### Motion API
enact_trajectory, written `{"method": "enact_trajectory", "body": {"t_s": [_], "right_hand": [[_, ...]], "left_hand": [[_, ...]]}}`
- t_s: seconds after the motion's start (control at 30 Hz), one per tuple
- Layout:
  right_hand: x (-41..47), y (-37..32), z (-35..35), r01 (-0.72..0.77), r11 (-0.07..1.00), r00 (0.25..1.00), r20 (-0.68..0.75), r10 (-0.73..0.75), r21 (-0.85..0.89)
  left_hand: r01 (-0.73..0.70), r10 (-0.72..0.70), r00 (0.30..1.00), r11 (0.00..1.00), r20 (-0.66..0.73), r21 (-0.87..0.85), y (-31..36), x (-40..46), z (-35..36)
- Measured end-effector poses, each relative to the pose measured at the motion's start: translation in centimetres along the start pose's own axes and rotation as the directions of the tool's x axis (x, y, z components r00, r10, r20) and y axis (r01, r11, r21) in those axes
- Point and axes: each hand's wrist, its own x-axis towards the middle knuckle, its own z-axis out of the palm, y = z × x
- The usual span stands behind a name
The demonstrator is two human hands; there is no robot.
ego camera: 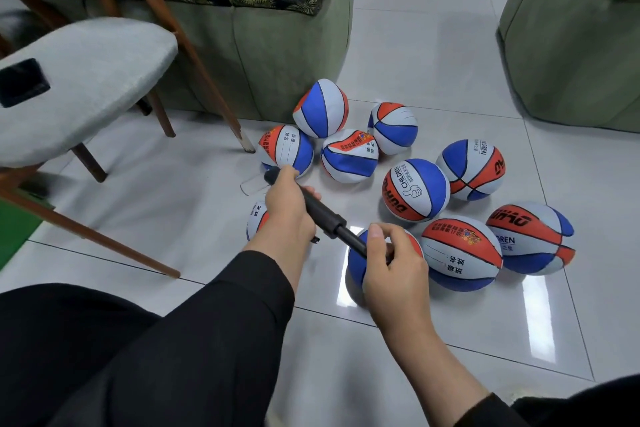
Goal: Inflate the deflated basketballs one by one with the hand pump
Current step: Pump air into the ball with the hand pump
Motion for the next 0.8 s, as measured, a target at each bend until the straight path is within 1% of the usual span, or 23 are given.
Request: {"method": "enact_trajectory", "body": {"t_s": [0.1,0.23,0.4,0.47,0.53,0.6,0.67,0.8], "right_hand": [[0.1,-0.1,0.3,-0.003,0.999,0.999,-0.039,0.002,-0.033],[0.7,0.2,0.5,-0.026,0.995,0.999,-0.044,0.022,-0.097],[0.6,-0.1,0.7,-0.035,0.994,0.999,0.024,0.037,-0.099],[0.5,0.0,0.5,-0.03,0.997,0.999,0.013,0.031,-0.067],[0.4,0.1,0.2,-0.024,0.999,1.0,-0.003,0.024,-0.034],[0.4,0.1,0.0,-0.017,0.999,1.0,-0.001,0.017,-0.03],[0.5,0.0,0.1,-0.016,0.999,1.0,-0.009,0.016,-0.036],[0.9,0.5,0.4,-0.047,0.995,0.998,-0.052,0.043,-0.087]], "left_hand": [[0.045,-0.045,0.998,0.999,0.034,0.014,-2.1,-1.0,0.4],[0.071,-0.071,0.997,0.997,0.022,-0.013,-4.8,-2.1,0.2],[0.084,-0.084,0.996,0.996,0.04,-0.012,-3.8,-1.5,0.0],[0.084,-0.083,0.996,0.996,0.033,-0.024,-2.6,-0.9,0.0],[0.071,-0.071,0.997,0.996,-0.002,-0.06,-1.3,-0.1,-0.2],[0.052,-0.054,0.998,0.996,-0.016,-0.07,-0.5,0.6,-0.4],[0.053,-0.053,0.999,0.997,0.006,-0.05,-0.8,0.3,-0.3],[0.077,-0.077,0.997,0.997,0.026,-0.02,-3.9,-1.7,0.6]]}}
